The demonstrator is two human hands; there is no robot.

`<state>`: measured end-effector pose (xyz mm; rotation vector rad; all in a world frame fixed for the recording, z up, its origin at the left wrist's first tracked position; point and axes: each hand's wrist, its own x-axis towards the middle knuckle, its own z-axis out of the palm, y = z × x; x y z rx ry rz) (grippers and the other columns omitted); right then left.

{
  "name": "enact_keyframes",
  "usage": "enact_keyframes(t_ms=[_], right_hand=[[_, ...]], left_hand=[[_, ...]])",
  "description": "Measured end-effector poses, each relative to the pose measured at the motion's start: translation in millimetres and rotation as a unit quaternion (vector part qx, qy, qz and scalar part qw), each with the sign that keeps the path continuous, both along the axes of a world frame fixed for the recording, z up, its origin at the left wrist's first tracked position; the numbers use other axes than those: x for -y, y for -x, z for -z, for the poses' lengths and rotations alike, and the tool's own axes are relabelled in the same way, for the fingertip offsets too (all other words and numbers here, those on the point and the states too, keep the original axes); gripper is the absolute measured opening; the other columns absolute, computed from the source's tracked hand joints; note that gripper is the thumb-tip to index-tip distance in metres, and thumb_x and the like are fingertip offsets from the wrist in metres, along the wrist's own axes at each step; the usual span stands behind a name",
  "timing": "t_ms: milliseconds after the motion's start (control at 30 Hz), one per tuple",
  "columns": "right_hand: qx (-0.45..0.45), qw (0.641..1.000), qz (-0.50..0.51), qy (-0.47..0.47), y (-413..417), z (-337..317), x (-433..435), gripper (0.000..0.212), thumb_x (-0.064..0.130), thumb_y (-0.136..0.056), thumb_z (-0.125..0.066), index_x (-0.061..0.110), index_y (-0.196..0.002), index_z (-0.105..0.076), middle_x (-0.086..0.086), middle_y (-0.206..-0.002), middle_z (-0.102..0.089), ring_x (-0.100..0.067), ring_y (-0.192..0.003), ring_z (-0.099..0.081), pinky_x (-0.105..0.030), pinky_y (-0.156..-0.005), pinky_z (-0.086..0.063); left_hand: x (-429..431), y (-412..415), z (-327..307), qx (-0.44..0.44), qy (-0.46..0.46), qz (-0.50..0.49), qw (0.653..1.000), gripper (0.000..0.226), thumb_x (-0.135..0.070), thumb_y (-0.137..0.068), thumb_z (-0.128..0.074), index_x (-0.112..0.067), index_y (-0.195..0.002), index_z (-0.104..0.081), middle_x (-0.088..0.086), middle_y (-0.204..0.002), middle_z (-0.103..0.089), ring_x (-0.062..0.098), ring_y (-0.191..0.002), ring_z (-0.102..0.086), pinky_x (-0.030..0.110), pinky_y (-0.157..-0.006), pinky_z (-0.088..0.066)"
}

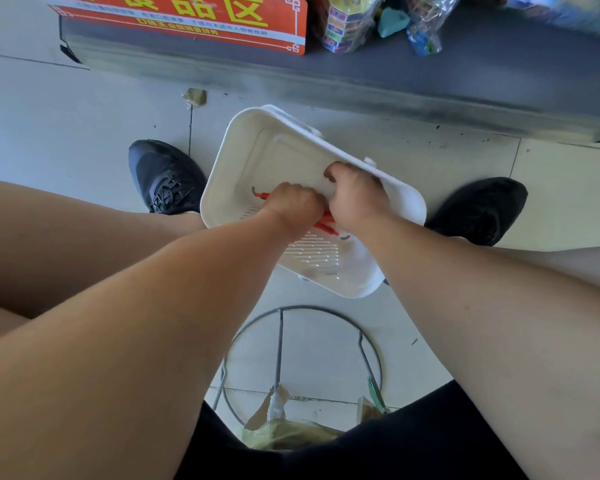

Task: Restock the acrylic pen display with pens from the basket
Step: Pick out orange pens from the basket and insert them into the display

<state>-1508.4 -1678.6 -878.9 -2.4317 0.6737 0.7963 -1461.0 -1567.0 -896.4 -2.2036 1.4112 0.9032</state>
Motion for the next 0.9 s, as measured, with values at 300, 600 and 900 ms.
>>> enact_keyframes(t_ms=[300, 600, 900], right_hand=[[0.014, 1.0, 0.009, -0.015, -14.9, -8.0, 5.3, 0.04, 0.006, -0.088, -0.05, 0.026, -0.12, -0.062, -0.002, -0.125, -0.062, -0.027, -0.116, -0.058, -0.035, -0.096, -0.049], [-0.008, 0.999, -0.035, 0.0, 0.0, -3.8, 4.3, 0.041, 0.005, -0.087, -0.052, 0.027, -0.12, -0.062, -0.002, -0.122, -0.063, -0.029, -0.116, -0.055, -0.038, -0.097, -0.048], [-0.011, 0.999, -0.047, -0.001, -1.5, -8.5, 7.5, 0.049, 0.003, -0.09, -0.047, 0.027, -0.131, -0.056, -0.003, -0.133, -0.056, -0.032, -0.122, -0.05, -0.04, -0.103, -0.042]], left_hand=[[5.1, -11.2, -3.3, -0.006, -0.038, 0.001, 0.999, 0.029, -0.027, -0.102, -0.042, -0.024, -0.125, -0.059, -0.001, -0.122, -0.064, 0.024, -0.116, -0.06, 0.033, -0.095, -0.038], [4.6, -10.6, -1.3, -0.038, -0.118, -0.038, 0.992, 0.028, -0.017, -0.099, -0.046, -0.021, -0.124, -0.059, 0.003, -0.125, -0.06, 0.026, -0.118, -0.059, 0.033, -0.082, -0.039], [6.4, -10.9, -2.4, -0.044, -0.091, -0.027, 0.995, 0.019, -0.022, -0.097, -0.048, -0.03, -0.11, -0.059, -0.003, -0.115, -0.064, 0.021, -0.113, -0.058, 0.032, -0.086, -0.032]])
